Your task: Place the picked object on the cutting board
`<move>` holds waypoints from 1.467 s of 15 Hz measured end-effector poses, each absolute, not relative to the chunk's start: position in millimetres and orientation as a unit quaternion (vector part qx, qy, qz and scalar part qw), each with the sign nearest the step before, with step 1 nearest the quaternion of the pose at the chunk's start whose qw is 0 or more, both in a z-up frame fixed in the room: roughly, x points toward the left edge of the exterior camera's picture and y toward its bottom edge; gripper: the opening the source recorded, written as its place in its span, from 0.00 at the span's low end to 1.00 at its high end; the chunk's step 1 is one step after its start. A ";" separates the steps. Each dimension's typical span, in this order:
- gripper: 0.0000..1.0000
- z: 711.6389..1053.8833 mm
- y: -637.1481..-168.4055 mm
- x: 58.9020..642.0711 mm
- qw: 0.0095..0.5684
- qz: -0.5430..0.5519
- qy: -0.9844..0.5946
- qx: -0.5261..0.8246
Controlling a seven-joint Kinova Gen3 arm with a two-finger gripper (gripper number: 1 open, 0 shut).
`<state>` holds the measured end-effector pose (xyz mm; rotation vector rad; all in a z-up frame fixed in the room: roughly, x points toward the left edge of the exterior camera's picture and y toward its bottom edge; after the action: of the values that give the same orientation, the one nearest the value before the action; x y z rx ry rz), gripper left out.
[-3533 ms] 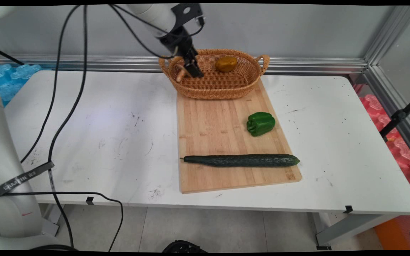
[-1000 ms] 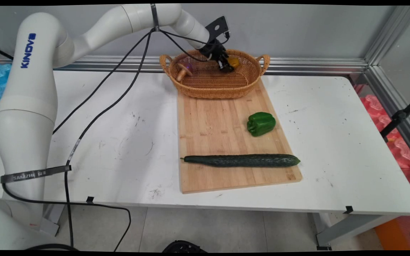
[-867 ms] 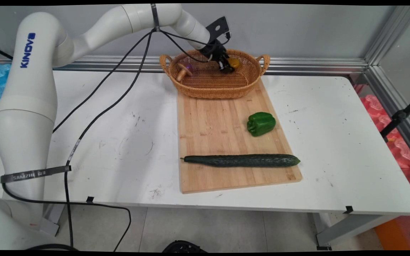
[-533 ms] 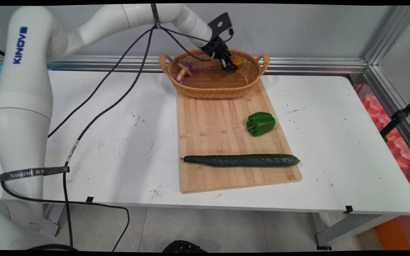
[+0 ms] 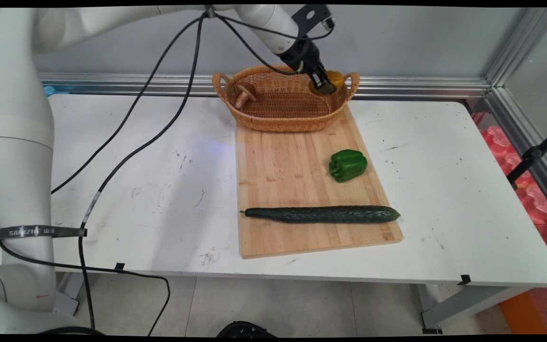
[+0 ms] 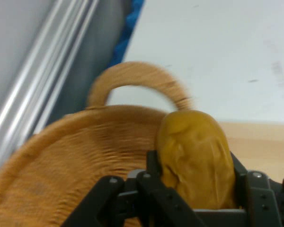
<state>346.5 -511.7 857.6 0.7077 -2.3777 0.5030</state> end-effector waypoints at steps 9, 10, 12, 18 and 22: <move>0.00 886.8 -419.6 320.5 0.288 0.129 -0.909 0.274; 0.00 885.3 -405.9 322.3 0.281 0.123 -0.912 0.273; 0.00 879.6 -380.9 328.1 0.267 0.114 -0.918 0.271; 0.00 853.3 -335.1 345.0 0.245 0.098 -0.926 0.269; 0.00 827.8 -316.6 354.2 0.241 0.087 -0.928 0.272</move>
<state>354.2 -316.6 827.8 0.7427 -2.5370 0.2383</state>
